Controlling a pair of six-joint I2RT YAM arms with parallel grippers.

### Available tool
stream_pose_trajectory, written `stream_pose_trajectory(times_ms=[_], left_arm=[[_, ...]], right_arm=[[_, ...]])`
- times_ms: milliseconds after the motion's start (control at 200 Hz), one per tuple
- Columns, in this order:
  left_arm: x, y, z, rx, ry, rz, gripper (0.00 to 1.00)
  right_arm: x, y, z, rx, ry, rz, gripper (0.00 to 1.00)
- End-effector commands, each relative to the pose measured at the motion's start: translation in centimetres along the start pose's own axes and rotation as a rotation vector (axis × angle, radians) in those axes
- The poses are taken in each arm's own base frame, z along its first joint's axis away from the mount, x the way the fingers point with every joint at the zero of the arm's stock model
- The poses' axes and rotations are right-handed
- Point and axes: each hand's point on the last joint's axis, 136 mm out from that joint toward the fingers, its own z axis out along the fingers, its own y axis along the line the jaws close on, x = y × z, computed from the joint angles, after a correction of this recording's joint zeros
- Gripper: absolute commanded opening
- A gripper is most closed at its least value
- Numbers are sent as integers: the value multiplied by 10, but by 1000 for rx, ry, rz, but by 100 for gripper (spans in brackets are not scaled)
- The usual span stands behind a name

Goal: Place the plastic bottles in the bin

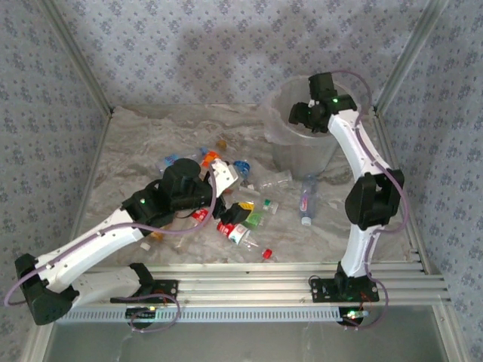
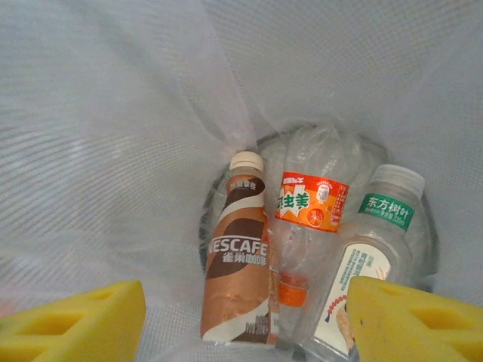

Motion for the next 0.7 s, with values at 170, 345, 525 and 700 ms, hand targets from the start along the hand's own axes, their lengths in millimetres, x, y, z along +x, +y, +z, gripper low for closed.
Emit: stream_pose_trajectory(times_ms=[170, 345, 525, 700], left_arm=[[-2, -11, 1, 42, 34, 45, 100], [3, -14, 6, 59, 71, 42, 99], [7, -17, 10, 77, 92, 45, 100], [9, -20, 11, 96, 109, 51, 99]], right_arm=[[-7, -7, -94, -13, -152, -89, 74], [15, -10, -143, -26, -205, -113, 73], [61, -11, -174, -54, -205, -115, 74], [114, -18, -172, -58, -141, -116, 74]])
